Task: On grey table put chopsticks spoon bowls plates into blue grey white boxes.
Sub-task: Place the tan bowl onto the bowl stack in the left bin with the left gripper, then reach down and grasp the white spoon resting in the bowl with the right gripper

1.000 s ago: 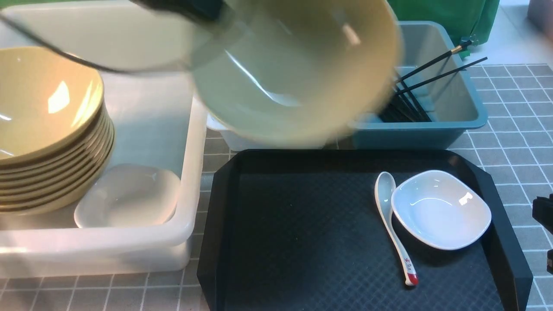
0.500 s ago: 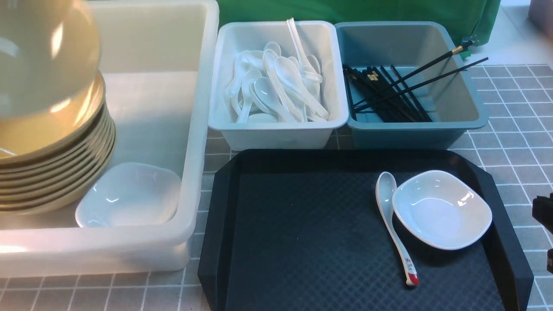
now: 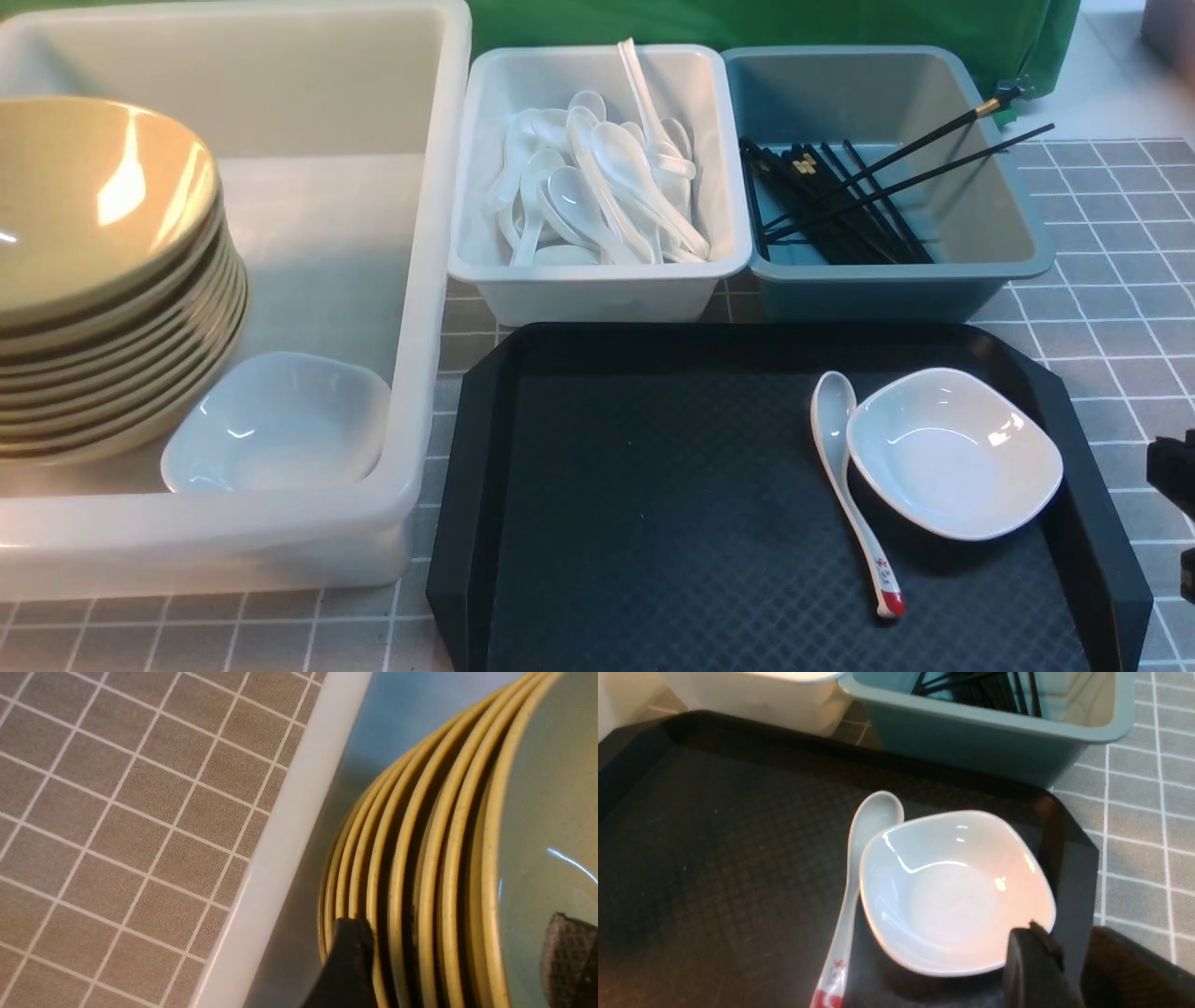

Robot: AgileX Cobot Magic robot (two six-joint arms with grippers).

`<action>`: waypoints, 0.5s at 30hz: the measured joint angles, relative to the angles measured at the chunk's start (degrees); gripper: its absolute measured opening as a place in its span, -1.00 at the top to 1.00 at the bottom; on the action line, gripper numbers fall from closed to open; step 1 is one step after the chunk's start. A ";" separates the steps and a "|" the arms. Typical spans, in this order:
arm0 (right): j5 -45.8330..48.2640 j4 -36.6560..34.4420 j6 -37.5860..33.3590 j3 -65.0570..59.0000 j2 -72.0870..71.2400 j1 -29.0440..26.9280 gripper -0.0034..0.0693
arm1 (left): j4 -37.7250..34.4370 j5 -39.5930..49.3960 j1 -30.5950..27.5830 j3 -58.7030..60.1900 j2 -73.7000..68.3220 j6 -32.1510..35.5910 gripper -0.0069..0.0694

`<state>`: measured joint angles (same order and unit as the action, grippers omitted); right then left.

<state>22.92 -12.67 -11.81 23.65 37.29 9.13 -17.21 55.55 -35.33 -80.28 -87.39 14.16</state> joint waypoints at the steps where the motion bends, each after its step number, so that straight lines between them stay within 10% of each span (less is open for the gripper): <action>1: 0.44 -0.84 -0.17 0.00 0.00 0.00 0.35 | 0.12 0.06 0.16 0.00 0.00 -0.38 -0.58; 6: 5.69 -5.75 -4.88 2.20 1.23 2.74 0.34 | 0.30 2.63 1.99 -2.11 2.72 -2.00 -0.91; 15: 15.31 -6.60 -4.48 14.81 19.69 11.00 0.15 | -0.09 7.69 12.51 -7.40 17.29 -2.97 -0.66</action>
<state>38.23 -19.26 -16.29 38.46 56.98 20.13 -17.30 63.24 -22.82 -87.68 -70.11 11.20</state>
